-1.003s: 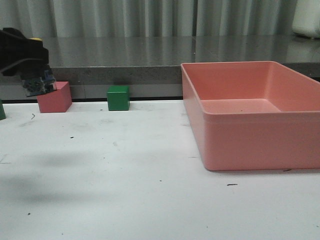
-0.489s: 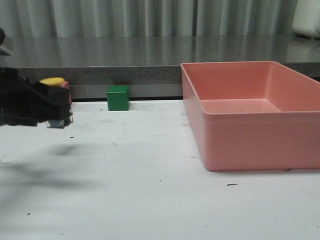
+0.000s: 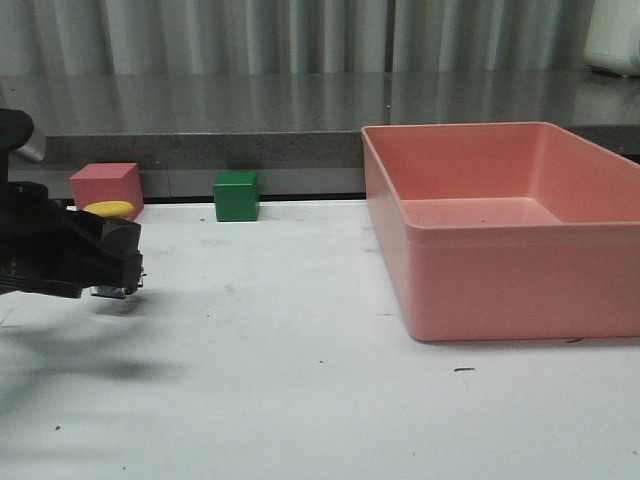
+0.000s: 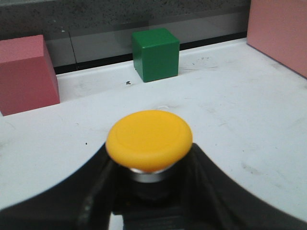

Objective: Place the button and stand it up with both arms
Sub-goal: 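Set the button upright on the table and open the left gripper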

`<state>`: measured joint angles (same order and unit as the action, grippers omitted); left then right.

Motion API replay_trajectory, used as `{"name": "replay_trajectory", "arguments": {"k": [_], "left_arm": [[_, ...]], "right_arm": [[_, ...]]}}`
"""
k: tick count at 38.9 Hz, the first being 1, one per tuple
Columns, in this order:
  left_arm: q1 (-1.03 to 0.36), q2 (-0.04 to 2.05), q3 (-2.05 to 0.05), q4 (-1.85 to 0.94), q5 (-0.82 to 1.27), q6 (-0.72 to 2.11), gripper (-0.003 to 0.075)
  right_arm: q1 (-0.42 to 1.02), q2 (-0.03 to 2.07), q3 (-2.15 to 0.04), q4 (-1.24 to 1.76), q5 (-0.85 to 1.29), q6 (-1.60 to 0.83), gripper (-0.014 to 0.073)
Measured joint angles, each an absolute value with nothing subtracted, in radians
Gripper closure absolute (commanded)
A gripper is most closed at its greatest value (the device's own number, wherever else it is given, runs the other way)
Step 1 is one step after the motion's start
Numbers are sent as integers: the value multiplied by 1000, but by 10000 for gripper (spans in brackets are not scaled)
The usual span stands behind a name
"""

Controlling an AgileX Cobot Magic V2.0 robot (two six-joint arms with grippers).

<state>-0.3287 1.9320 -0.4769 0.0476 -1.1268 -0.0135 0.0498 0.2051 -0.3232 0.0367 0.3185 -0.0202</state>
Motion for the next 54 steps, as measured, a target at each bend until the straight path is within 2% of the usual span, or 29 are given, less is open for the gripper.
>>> {"name": "replay_trajectory", "arguments": {"k": [18,29,32,44,54], "left_arm": [[-329,1985,-482,47,-1152,-7,563],[-329,1985,-482,45,-1152,-7,284],[-329,1985,-482,45,-1149,-7,246],[-329,1932,-482,49,-1138,-7,239],[-329,1668,-482,51,-1059,-7,239]], "right_arm": [[50,205,-323,37,318,-20,655],[50,205,-323,35,318,-20,655],[50,205,-323,35,318,-20,655],[50,205,-323,35,318,-20,655],[50,205,-323,35,318,-20,655]]}}
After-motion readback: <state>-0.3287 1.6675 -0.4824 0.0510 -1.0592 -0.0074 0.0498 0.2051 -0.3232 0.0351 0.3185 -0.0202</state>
